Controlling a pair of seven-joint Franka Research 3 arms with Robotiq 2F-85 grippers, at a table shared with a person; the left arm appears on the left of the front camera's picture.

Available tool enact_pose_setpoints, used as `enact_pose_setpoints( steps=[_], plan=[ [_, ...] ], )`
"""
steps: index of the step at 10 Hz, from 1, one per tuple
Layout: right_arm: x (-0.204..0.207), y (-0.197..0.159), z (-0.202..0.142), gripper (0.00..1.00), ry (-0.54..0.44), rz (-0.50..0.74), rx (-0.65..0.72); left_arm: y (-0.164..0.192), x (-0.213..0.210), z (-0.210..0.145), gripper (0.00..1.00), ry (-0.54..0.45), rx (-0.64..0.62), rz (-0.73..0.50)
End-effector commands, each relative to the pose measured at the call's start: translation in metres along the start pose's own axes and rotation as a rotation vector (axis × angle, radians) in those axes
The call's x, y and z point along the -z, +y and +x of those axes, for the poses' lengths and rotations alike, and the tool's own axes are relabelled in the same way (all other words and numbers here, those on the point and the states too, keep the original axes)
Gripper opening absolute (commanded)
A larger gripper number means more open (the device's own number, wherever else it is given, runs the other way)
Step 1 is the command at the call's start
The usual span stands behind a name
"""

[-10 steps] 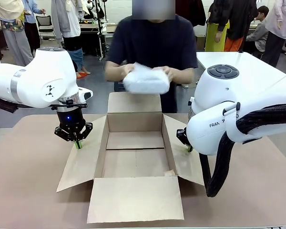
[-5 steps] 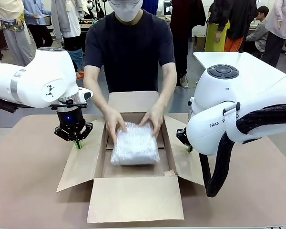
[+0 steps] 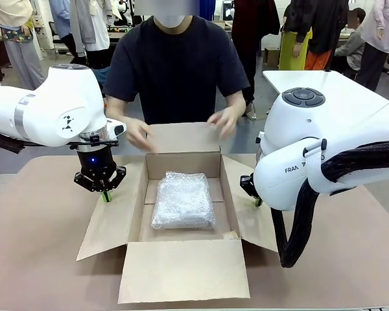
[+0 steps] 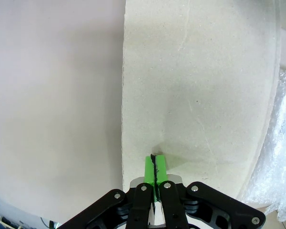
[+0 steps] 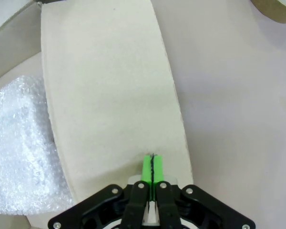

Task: Wrap the clocks to prevent damage.
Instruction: Once the human has placed the objects inside and stepped back, release both hands from the side flaps of the Package Box.

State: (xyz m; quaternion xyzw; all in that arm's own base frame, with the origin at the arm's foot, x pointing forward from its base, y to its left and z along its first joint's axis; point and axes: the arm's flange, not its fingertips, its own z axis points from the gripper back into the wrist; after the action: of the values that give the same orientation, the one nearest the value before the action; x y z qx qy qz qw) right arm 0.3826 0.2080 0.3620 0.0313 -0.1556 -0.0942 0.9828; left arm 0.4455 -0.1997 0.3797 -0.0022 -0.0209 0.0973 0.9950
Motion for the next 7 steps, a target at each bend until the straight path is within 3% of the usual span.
enact_pose_setpoints(
  steps=[1, 4, 6, 7],
  plan=[
    [0.001, 0.001, -0.001, 0.01, 0.000, -0.005, -0.003, 0.000, 0.000, 0.000, 0.00, 0.002, 0.001, 0.001],
    [0.000, 0.000, 0.000, 0.01, 0.000, 0.000, 0.000, 0.000, 0.000, 0.000, 0.00, 0.000, 0.000, 0.000],
    [-0.046, -0.001, -0.001, 0.01, 0.009, 0.109, -0.312, 0.009, -0.050, -0.006, 0.00, -0.097, 0.230, 0.003],
    [-0.084, -0.005, -0.005, 0.01, 0.004, 0.069, -0.486, 0.023, -0.088, -0.016, 0.00, -0.136, 0.365, -0.004]
  ],
)
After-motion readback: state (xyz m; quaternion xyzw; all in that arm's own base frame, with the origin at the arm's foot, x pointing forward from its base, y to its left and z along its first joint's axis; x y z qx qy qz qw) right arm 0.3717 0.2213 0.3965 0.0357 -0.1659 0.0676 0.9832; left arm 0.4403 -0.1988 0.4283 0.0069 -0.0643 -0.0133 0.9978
